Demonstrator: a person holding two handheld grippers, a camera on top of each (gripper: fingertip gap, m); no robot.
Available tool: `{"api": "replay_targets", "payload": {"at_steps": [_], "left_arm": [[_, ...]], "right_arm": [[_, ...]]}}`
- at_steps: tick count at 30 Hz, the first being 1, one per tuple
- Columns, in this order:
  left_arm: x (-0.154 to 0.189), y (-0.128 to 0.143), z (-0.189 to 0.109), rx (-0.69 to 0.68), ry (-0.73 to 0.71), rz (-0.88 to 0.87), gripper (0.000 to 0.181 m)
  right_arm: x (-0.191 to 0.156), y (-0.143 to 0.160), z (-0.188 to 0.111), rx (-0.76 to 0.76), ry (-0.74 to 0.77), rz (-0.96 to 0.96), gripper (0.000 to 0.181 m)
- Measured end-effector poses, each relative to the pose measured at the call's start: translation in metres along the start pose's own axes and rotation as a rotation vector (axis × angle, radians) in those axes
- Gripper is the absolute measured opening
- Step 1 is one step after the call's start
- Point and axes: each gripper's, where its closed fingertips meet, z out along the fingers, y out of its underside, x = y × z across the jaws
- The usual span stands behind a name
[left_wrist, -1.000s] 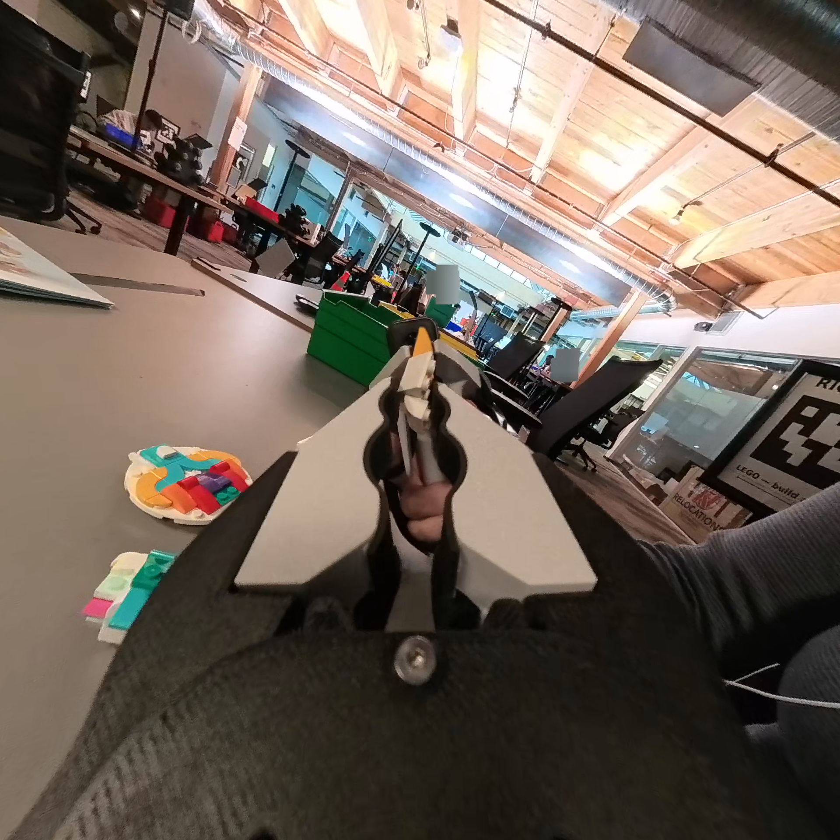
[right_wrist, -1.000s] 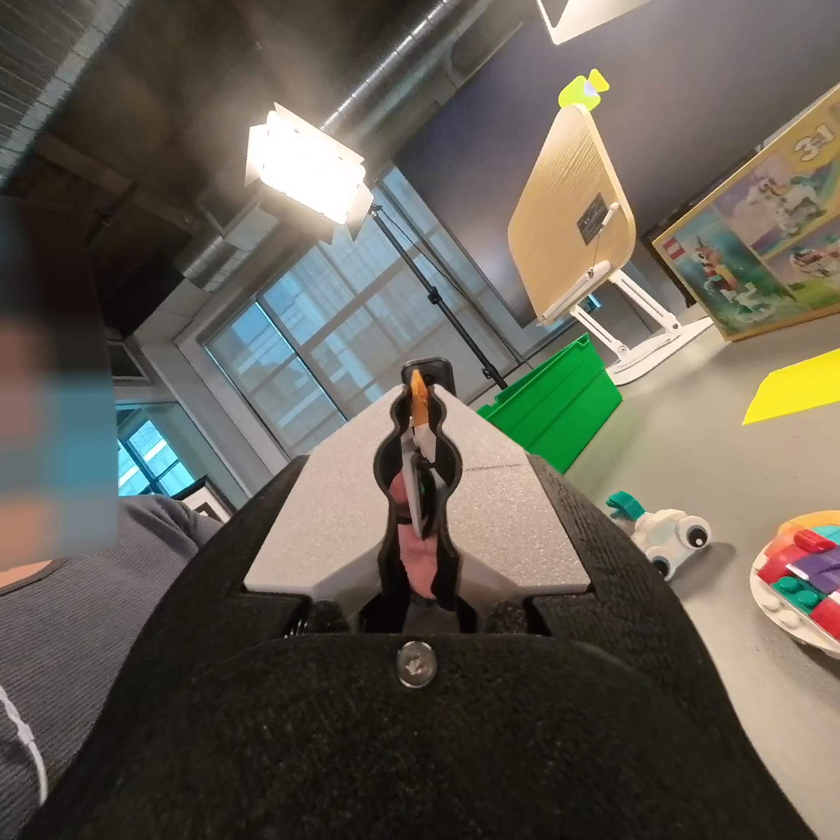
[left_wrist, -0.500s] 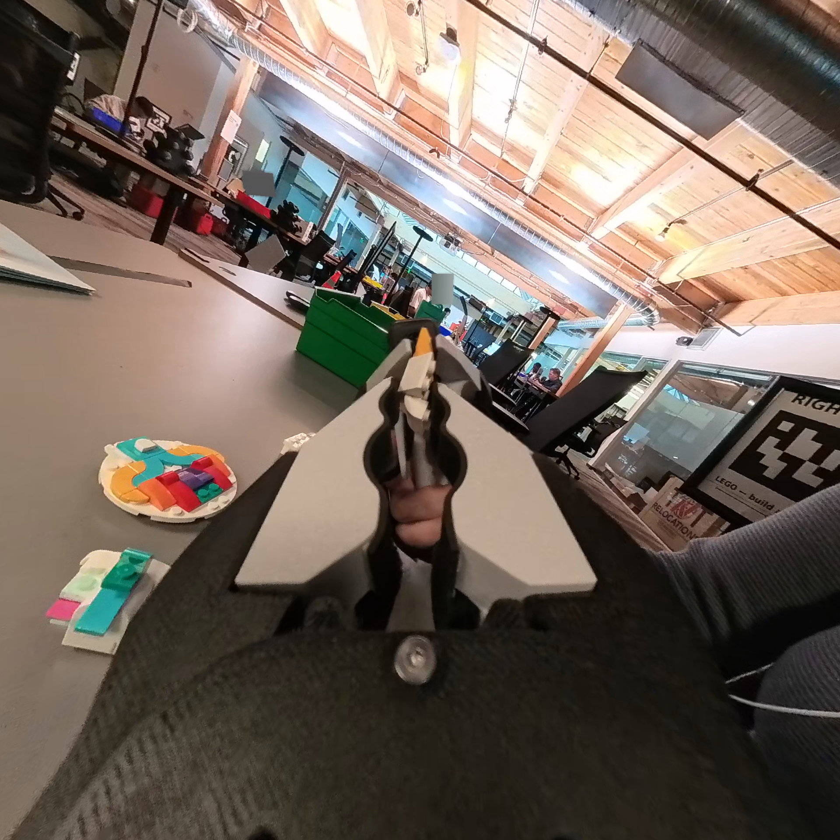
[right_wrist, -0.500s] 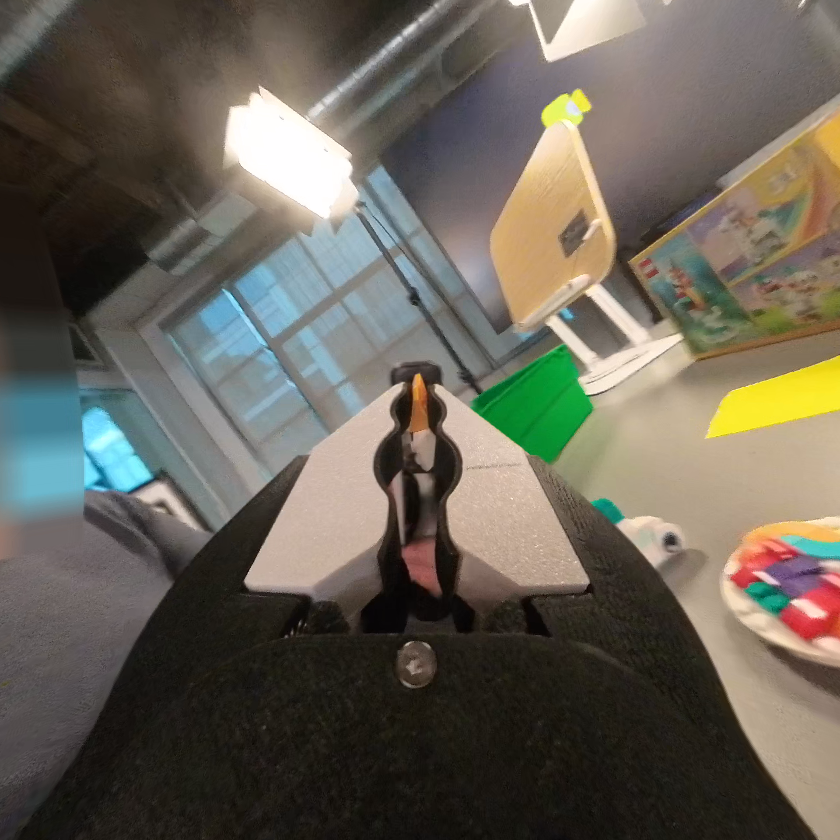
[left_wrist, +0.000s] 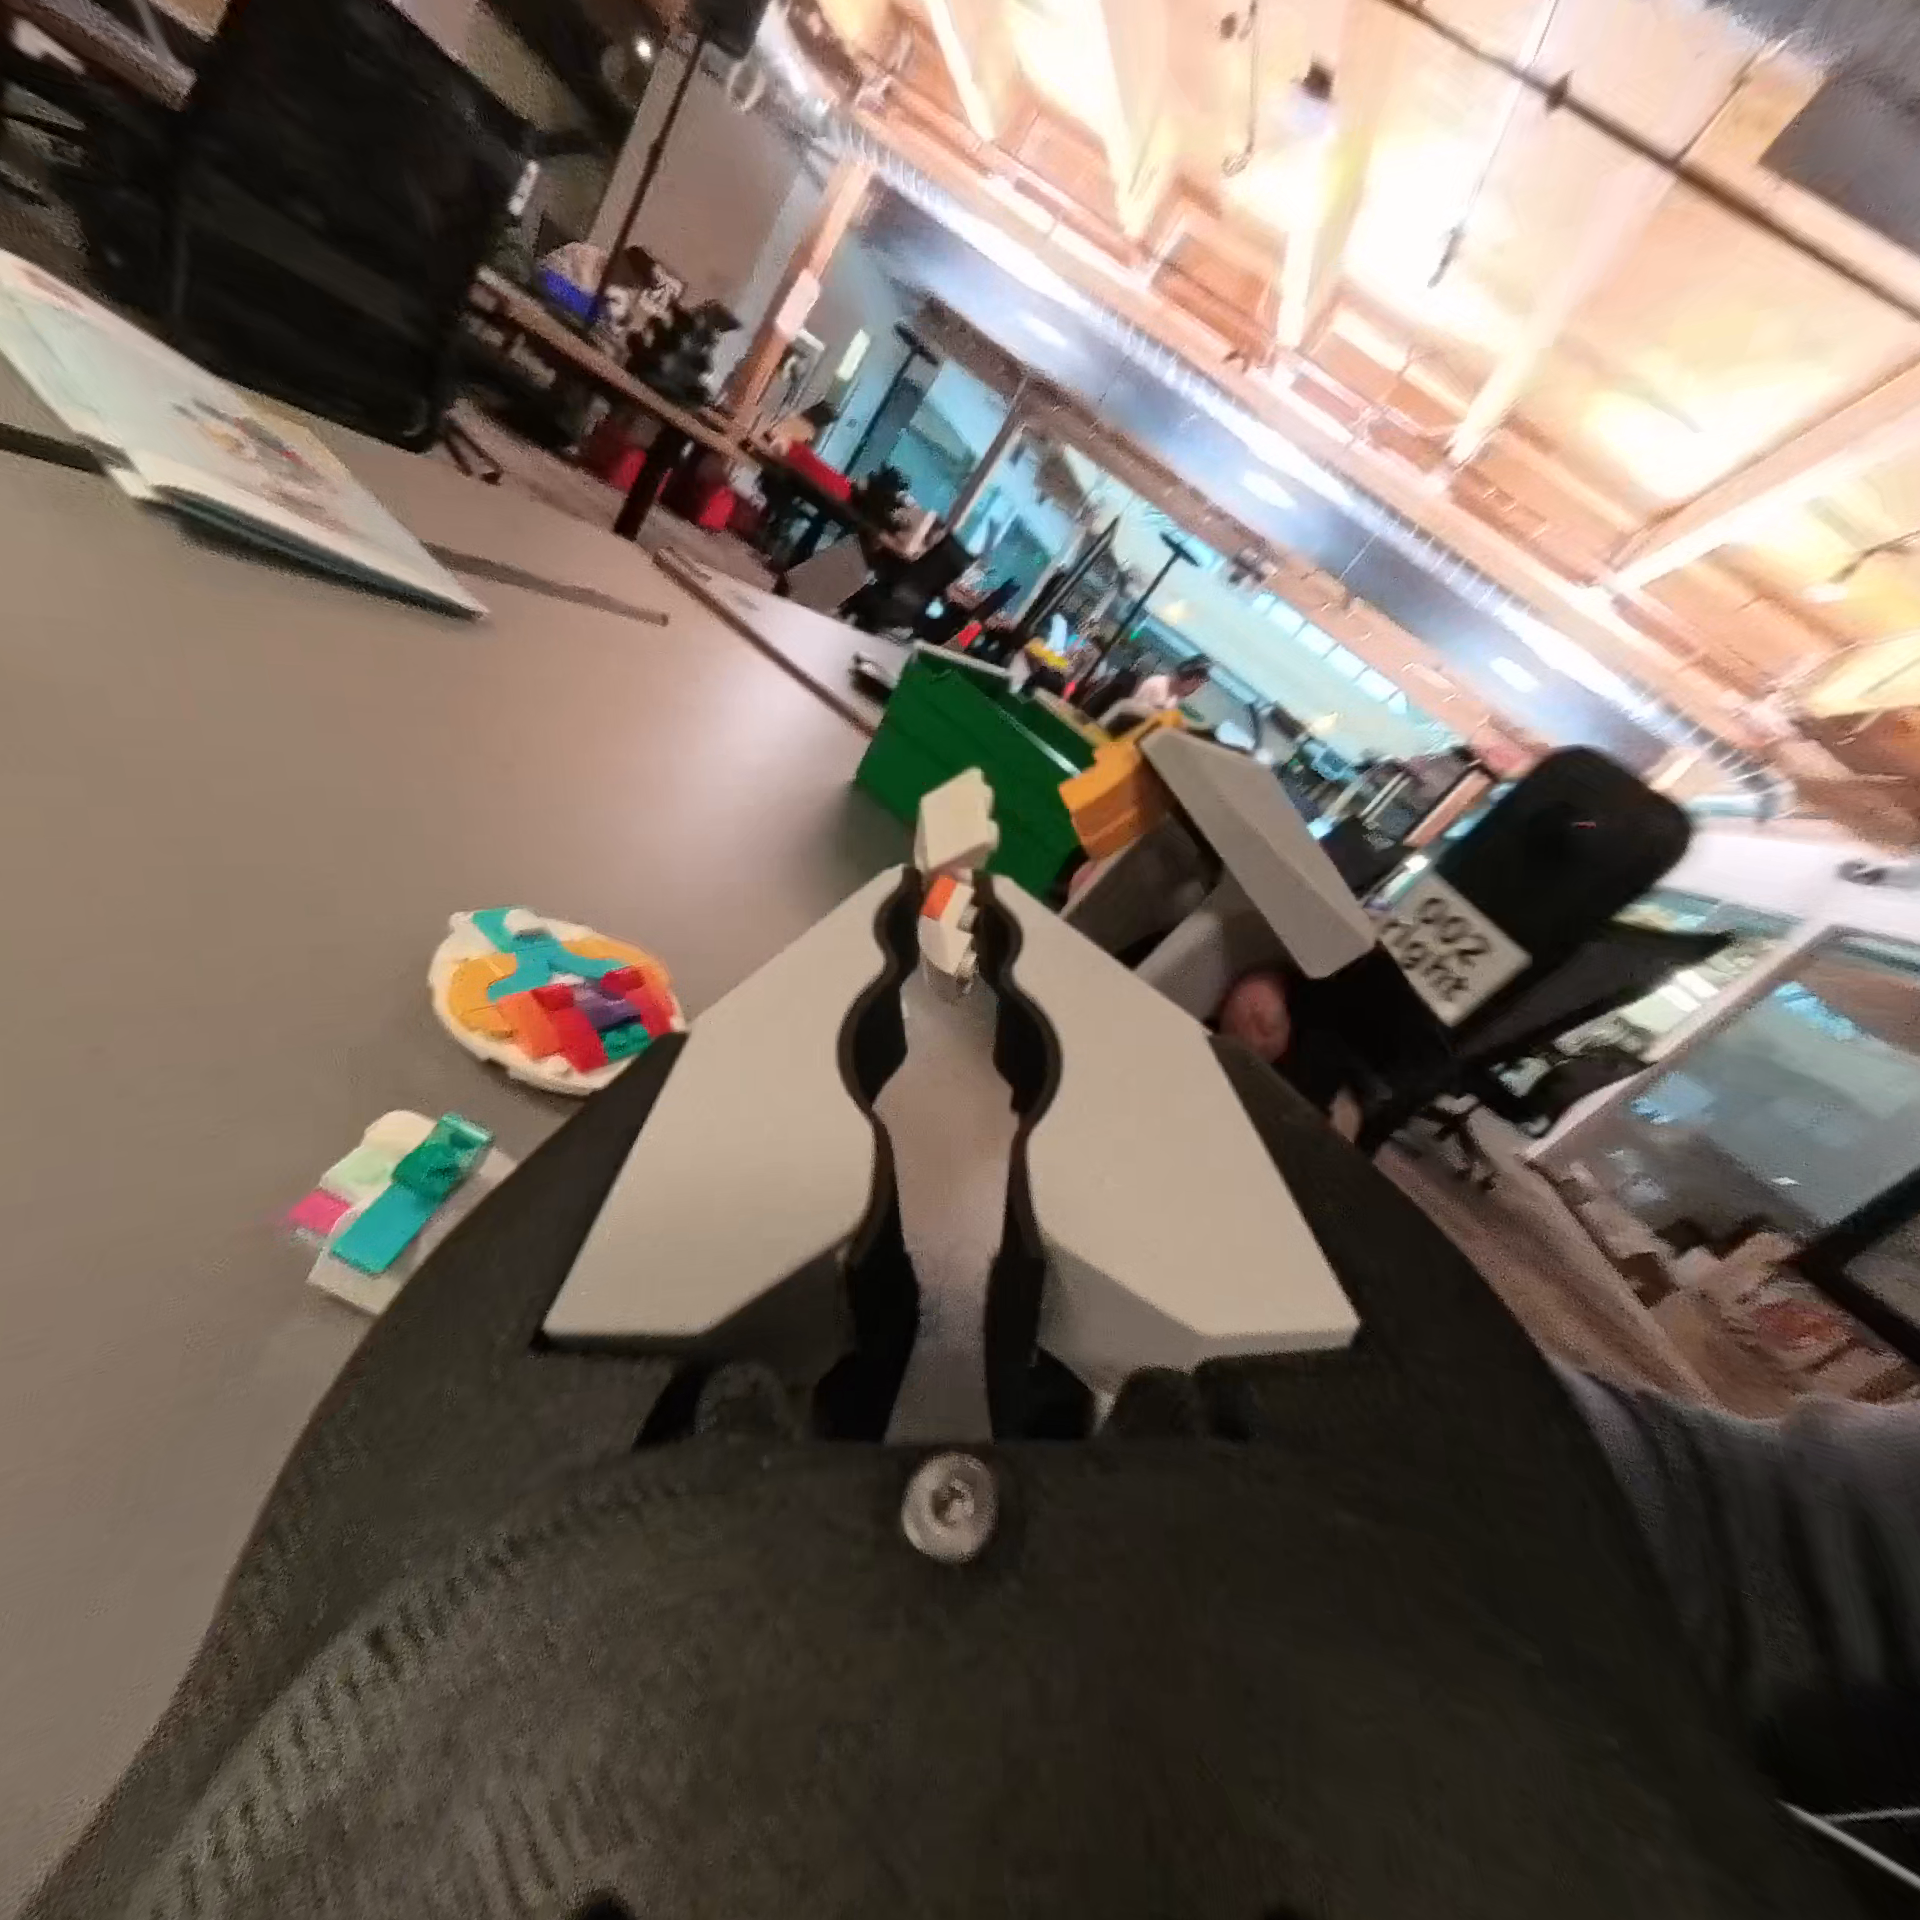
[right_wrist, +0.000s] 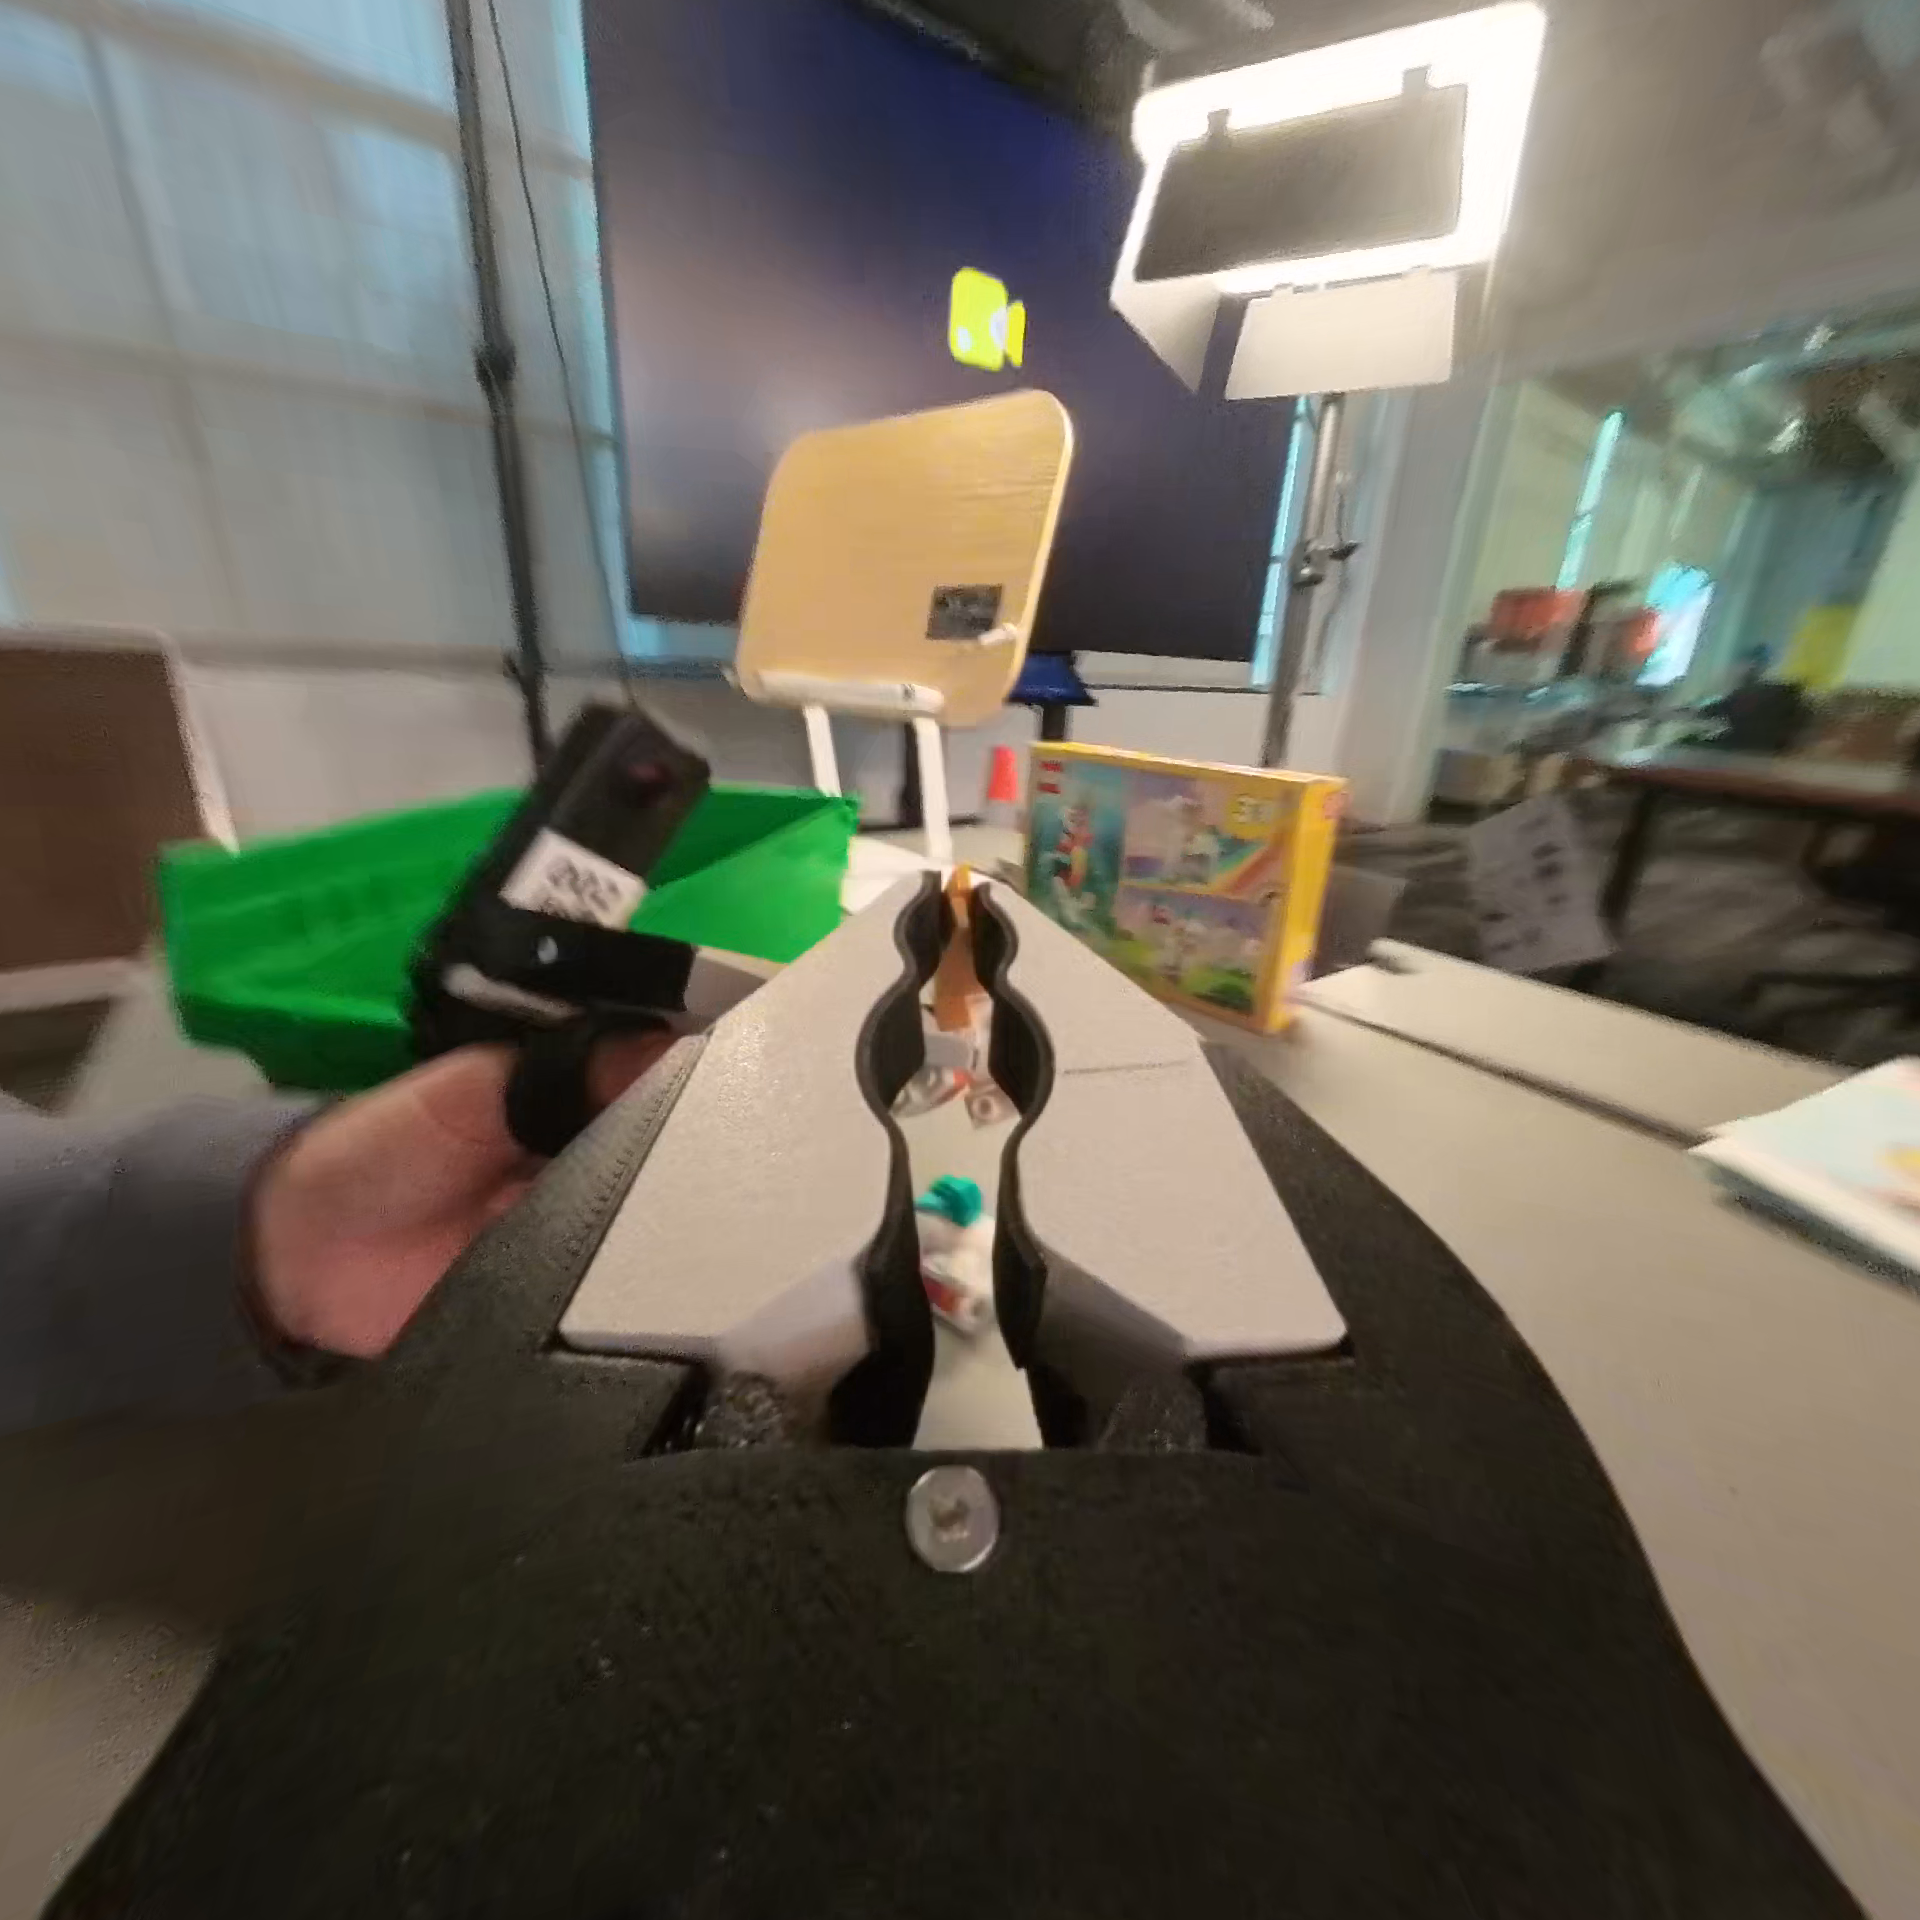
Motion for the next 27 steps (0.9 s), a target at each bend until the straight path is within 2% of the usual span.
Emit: {"api": "replay_targets", "payload": {"at_steps": [2, 4, 7, 11, 14, 19, 21, 22, 25, 27], "left_arm": [[-0.001, -0.010, -0.004, 0.059, 0.028, -0.064, 0.008], [-0.006, -0.012, -0.005, 0.068, 0.012, -0.076, 0.009], [-0.013, 0.009, 0.002, -0.089, -0.078, 0.025, 0.009], [-0.039, 0.043, 0.004, -0.316, -0.288, 0.192, 0.009], [-0.049, 0.046, 0.000, -0.353, -0.368, 0.218, 0.009], [-0.068, 0.063, -0.014, -0.539, -0.487, 0.291, 0.013], [-0.068, 0.063, -0.016, -0.556, -0.496, 0.325, 0.022], [-0.067, 0.062, -0.017, -0.564, -0.498, 0.345, 0.027], [-0.065, 0.057, -0.019, -0.550, -0.506, 0.402, 0.030], [-0.062, 0.047, -0.020, -0.507, -0.503, 0.443, 0.029]], "right_arm": [[0.010, -0.007, -0.005, 0.078, -0.012, 0.166, 0.003], [0.023, -0.008, -0.011, 0.087, 0.002, 0.232, 0.003], [0.037, -0.002, -0.015, 0.090, 0.002, 0.386, 0.003], [0.050, 0.051, -0.011, -0.175, 0.047, 0.585, 0.003], [0.046, 0.084, -0.013, -0.360, 0.051, 0.688, 0.004], [0.033, 0.120, -0.022, -0.630, 0.056, 0.654, 0.004], [0.032, 0.123, -0.024, -0.672, 0.071, 0.579, 0.008], [0.034, 0.126, -0.027, -0.701, 0.089, 0.530, 0.016], [0.032, 0.127, -0.029, -0.731, 0.082, 0.496, 0.024], [0.036, 0.119, -0.027, -0.689, 0.090, 0.478, 0.031]]}}
